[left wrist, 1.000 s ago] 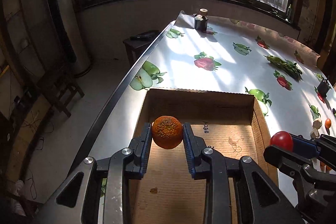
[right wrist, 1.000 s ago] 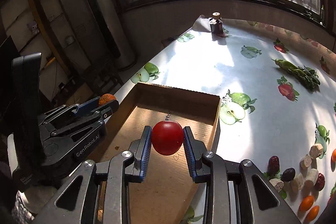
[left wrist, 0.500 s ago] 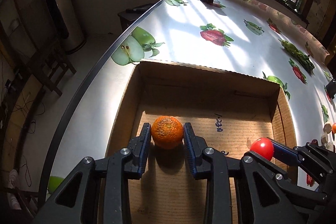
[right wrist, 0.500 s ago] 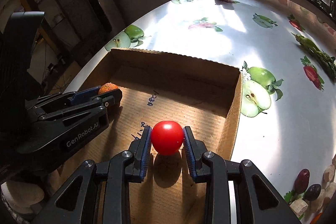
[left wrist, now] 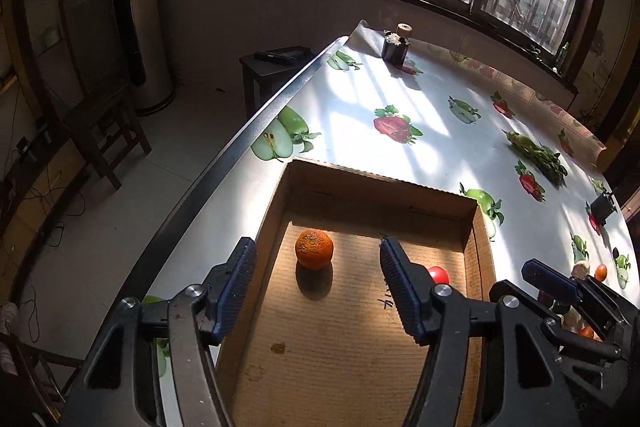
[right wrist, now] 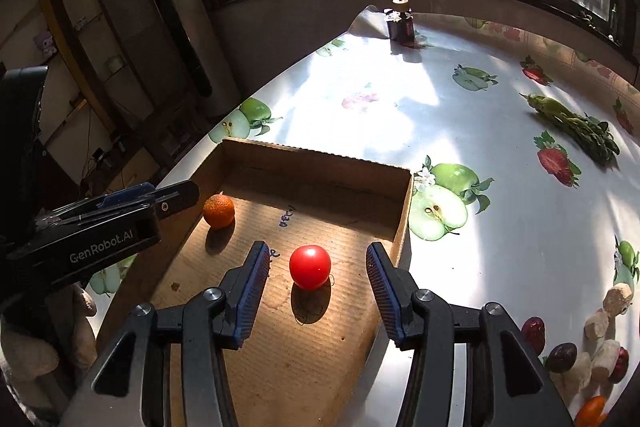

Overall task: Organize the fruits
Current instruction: 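Move both tools back over the remaining oranges on the table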

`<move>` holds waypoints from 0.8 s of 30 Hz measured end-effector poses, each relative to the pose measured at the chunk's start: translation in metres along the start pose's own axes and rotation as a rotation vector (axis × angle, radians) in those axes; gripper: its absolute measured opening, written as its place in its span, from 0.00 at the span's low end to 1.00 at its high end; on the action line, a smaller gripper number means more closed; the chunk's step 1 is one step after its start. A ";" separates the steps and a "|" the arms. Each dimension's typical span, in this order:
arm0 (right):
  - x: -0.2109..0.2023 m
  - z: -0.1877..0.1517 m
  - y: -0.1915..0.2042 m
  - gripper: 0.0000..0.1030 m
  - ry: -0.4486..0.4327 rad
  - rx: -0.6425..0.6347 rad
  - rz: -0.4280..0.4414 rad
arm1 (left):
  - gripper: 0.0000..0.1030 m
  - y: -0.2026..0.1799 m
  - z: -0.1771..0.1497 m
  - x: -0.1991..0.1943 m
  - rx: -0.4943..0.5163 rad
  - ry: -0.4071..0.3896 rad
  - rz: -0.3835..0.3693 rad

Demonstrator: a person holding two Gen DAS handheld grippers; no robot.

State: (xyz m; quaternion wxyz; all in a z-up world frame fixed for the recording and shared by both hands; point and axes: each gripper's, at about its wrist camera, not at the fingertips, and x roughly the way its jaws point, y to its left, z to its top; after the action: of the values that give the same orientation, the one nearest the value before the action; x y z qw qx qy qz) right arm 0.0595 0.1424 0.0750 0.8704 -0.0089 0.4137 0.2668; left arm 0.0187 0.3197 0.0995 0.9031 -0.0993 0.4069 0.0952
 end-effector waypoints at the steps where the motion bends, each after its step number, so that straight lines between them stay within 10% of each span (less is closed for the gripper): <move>1: -0.011 -0.003 -0.002 0.53 -0.015 -0.002 -0.008 | 0.64 -0.007 -0.005 -0.011 0.013 -0.017 -0.009; 9: -0.087 -0.056 -0.032 0.58 -0.100 0.047 -0.200 | 0.66 -0.072 -0.063 -0.075 0.081 -0.108 -0.128; 24: -0.187 -0.169 -0.189 0.62 -0.095 0.306 -0.412 | 0.66 -0.157 -0.127 -0.059 0.162 0.040 -0.235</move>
State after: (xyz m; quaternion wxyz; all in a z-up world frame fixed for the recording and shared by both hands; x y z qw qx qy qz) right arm -0.0690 -0.1449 0.0607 0.9160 0.0514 0.3975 0.0181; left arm -0.0708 0.1306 0.0780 0.9048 -0.0748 0.4167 -0.0462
